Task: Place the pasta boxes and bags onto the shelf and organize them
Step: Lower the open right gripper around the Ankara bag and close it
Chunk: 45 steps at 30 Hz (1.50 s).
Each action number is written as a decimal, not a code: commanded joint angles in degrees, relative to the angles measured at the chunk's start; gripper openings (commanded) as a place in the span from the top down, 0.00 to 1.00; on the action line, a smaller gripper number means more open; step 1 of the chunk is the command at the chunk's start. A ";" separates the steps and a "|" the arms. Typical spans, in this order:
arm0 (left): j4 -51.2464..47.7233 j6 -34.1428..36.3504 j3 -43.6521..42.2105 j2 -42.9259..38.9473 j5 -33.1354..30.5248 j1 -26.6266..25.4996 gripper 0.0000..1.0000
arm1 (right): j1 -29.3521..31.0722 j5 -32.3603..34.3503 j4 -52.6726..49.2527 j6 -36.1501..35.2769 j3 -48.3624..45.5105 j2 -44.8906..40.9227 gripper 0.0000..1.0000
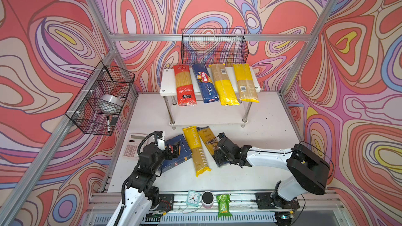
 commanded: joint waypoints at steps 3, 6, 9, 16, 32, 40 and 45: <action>0.00 0.70 -0.42 0.30 -0.18 0.39 0.00 | -0.16 -3.31 -1.90 -6.14 -0.41 -4.48 0.21; -0.01 0.67 -0.57 0.26 -0.29 0.42 0.00 | -0.17 -3.74 -1.88 -10.47 0.04 -6.02 0.13; 0.01 0.67 -0.49 0.23 -0.34 0.40 0.00 | -0.21 -4.13 -2.11 -14.16 1.38 -4.60 0.05; -0.12 0.60 -0.56 0.05 -0.38 0.42 0.00 | -0.80 -5.47 -0.65 -18.08 4.33 1.35 0.02; 0.01 0.67 -0.49 0.26 -0.38 0.40 0.00 | -2.81 -4.09 -0.57 -16.46 5.46 8.16 0.02; 0.10 0.75 -0.40 0.56 -0.30 0.39 0.00 | -2.82 -5.08 1.25 -15.85 4.14 9.77 0.10; 0.09 0.75 -0.40 0.35 -0.25 0.38 0.00 | -2.80 -6.07 2.24 -15.63 3.28 10.24 0.20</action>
